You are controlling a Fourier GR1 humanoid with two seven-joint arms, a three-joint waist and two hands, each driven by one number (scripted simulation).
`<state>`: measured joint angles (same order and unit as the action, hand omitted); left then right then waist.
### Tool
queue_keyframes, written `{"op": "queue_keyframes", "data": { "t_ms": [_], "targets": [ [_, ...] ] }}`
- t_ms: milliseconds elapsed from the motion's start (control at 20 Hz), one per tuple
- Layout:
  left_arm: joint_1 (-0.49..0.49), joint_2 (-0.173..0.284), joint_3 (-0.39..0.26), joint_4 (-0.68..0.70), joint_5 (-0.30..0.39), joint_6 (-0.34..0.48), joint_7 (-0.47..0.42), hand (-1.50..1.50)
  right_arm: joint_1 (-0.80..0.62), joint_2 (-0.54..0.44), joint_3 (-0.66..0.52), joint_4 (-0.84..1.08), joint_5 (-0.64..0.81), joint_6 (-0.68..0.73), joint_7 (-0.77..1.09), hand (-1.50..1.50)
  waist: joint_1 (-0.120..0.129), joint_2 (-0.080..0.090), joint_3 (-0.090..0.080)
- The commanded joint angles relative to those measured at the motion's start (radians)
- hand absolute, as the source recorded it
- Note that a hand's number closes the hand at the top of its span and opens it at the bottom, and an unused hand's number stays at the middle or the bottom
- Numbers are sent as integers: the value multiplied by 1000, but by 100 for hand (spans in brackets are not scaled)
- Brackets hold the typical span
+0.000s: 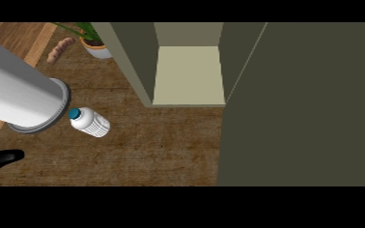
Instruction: Pick up the bottled water, place it into the cabinet and close the cabinet
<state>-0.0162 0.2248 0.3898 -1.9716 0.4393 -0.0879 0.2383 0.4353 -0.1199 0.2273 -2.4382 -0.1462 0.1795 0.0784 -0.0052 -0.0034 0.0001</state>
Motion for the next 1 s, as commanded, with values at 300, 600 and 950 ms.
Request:
{"op": "queue_keyframes", "data": {
  "t_ms": [300,600,950],
  "targets": [
    [106,-9,7,69,-69,-42,-26,-150,293,-33,92,-191,26,53,-68,-150,-15,-2,0],
    [65,-4,11,327,-87,-119,-152,-150,274,-48,110,-218,58,34,-52,-150,-12,2,-1],
    [-12,4,14,587,-74,-180,-216,-150,372,-66,160,-215,112,38,-149,-150,-19,1,-2]
  ]
}}
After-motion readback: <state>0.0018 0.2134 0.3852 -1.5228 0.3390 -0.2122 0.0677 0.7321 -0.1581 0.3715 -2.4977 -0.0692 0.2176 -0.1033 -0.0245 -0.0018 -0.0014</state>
